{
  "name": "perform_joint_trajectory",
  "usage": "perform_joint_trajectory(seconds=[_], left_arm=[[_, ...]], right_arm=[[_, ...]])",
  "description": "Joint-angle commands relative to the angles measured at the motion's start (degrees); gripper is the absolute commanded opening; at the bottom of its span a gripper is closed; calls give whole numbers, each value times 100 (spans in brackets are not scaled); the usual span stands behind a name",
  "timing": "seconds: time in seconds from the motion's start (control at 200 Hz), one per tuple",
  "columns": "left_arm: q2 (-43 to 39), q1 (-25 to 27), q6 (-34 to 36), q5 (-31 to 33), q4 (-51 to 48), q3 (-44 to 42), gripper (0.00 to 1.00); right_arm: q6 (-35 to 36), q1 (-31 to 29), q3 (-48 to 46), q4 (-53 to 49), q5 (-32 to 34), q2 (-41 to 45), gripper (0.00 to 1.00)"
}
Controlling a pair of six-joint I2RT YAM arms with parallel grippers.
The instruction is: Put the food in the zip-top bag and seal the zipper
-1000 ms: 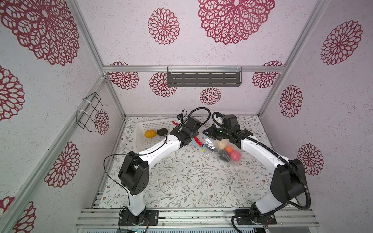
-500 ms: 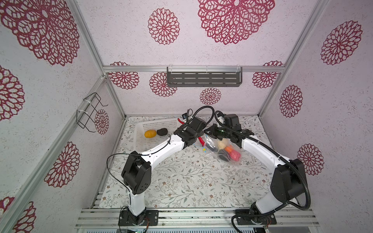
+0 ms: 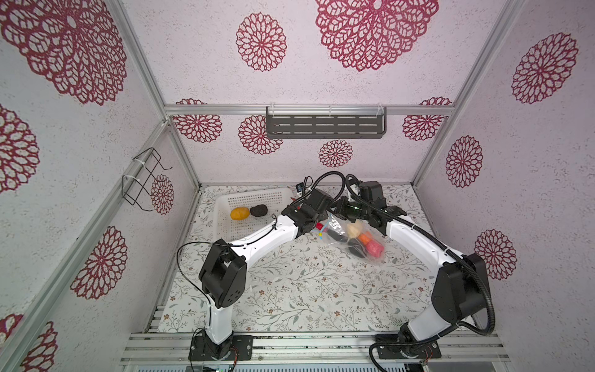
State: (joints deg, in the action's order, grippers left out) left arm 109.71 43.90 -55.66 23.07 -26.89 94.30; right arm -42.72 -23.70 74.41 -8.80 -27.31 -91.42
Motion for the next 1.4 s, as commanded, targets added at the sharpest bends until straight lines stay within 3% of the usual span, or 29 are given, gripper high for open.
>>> perform_joint_trajectory(seconds=[0.0, 0.325, 0.54, 0.67, 0.801, 0.876, 0.996, 1.111, 1.221, 1.396], left_arm=[[33, 110, 108, -22, 44, 141, 27], [-17, 110, 123, 75, -110, 116, 28], [-345, -65, 119, 139, -341, -32, 36], [-633, -459, 256, -327, -937, 7, 46], [-735, -972, 472, -833, -2039, 313, 50], [-776, -1206, 695, -1068, -2335, 343, 52], [-776, -1495, 988, -1953, -2575, 319, 52], [-1068, -1437, 1601, -2159, -2485, 105, 58], [-1454, -1453, 2033, -1760, -2633, -99, 62], [-1732, -1472, 1476, -2151, -2754, -261, 69]], right_arm=[[-44, 15, 38, 159, -82, 176, 0], [-48, 40, -43, 185, -91, 252, 0], [-44, 61, -85, 194, -93, 284, 0], [-26, 81, -128, 168, -64, 326, 0], [-40, 90, -197, 235, -70, 335, 0], [-56, 90, -223, 274, -97, 302, 0], [-37, 92, -183, 257, -123, 274, 0], [-22, 103, -165, 246, -112, 278, 0], [-17, 108, -164, 256, -143, 247, 0], [-17, 128, -212, 263, -138, 256, 0]])
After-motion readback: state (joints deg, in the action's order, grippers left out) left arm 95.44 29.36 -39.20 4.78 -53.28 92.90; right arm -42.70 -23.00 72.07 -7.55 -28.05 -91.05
